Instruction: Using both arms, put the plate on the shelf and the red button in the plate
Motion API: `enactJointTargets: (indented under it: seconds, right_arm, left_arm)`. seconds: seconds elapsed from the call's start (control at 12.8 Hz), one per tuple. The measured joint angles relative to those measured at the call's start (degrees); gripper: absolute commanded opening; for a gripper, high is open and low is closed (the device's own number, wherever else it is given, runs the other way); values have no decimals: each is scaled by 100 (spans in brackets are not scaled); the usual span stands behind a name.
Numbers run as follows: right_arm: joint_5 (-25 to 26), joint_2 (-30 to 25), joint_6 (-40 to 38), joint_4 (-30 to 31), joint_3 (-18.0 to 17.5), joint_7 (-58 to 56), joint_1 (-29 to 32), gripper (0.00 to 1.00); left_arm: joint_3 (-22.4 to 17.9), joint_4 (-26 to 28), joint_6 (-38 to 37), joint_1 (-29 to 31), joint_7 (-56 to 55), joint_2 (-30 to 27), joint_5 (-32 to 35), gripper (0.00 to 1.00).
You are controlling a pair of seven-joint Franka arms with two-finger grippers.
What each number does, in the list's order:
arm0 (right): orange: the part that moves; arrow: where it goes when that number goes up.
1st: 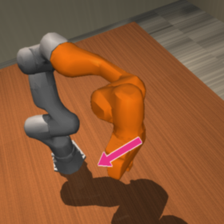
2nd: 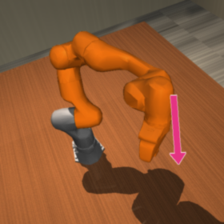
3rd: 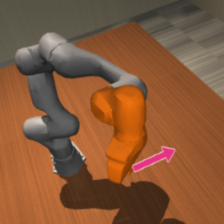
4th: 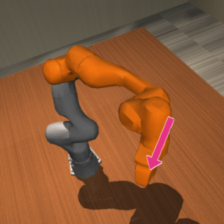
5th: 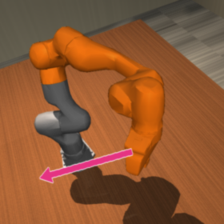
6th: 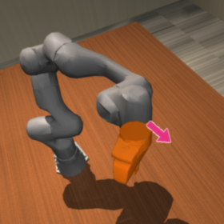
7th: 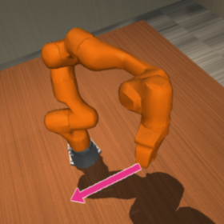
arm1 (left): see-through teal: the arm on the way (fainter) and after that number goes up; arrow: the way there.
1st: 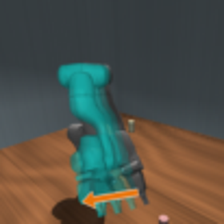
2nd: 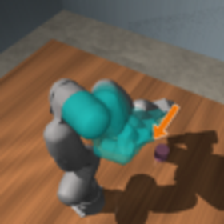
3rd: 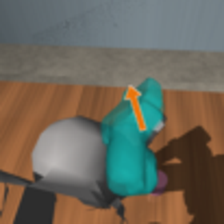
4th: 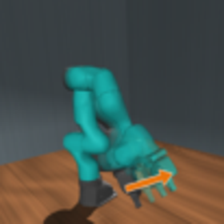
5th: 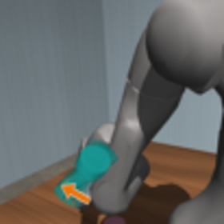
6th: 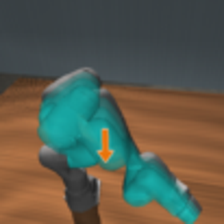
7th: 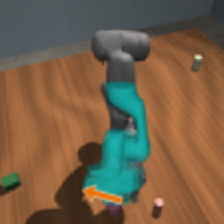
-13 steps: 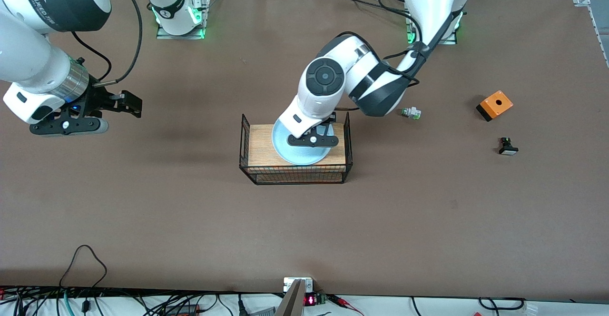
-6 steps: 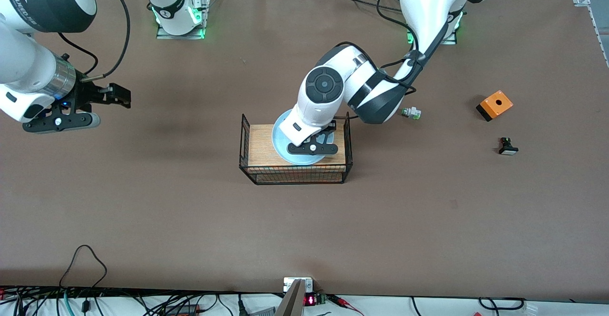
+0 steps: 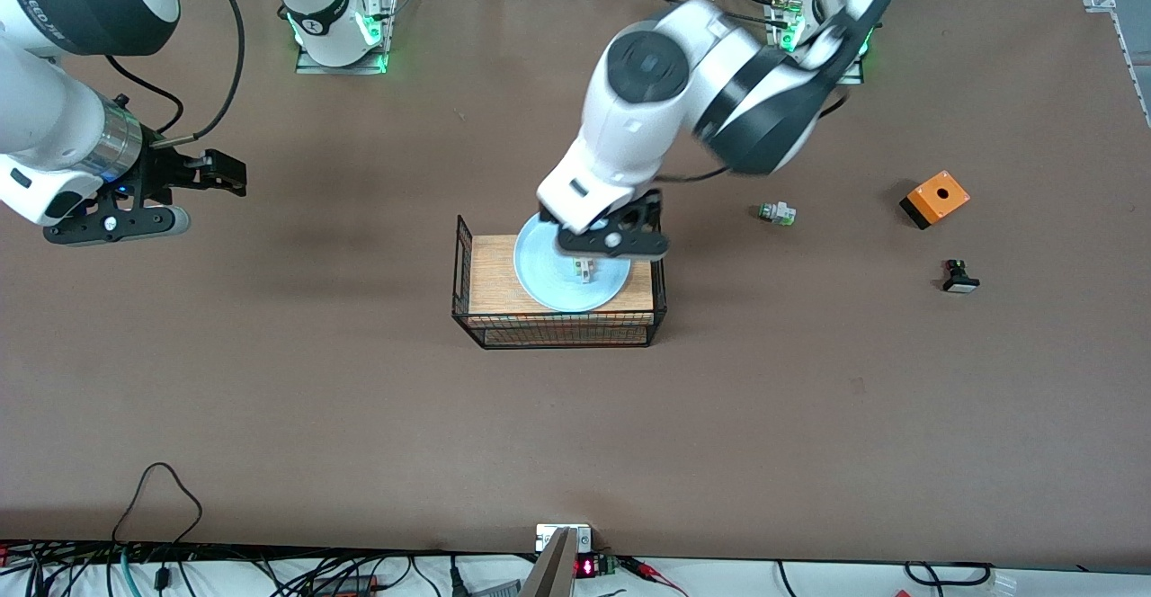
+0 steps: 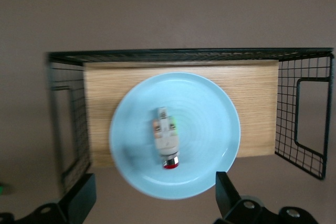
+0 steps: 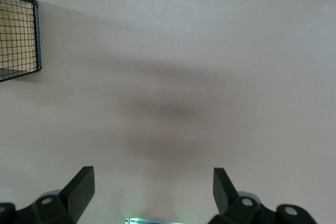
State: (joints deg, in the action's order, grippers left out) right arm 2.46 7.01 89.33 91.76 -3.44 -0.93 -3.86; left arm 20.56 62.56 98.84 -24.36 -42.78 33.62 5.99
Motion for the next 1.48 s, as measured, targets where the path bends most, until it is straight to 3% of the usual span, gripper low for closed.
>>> enactJointTargets:
  seconds: [0.31, 1.02, 1.17, 1.48]
  right_arm:
    - [-68, 15, 1, -86, -9, -12, -3, 100]
    - [-74, 139, 16, -226, -26, -19, -8, 100]
    - [-74, 162, 16, -273, -27, -25, -8, 100]
    - [-74, 163, 16, -281, -32, -32, -9, 100]
  left_arm:
    - [-18, -4, -952, 1087, 1325, -714, 2, 100]
    - [-57, 74, -1629, 3446, 2614, -746, 6, 100]
    - [-58, 87, -1657, 3730, 2786, -744, 6, 100]
    - [-27, 123, -1665, 3694, 3188, -791, 5, 100]
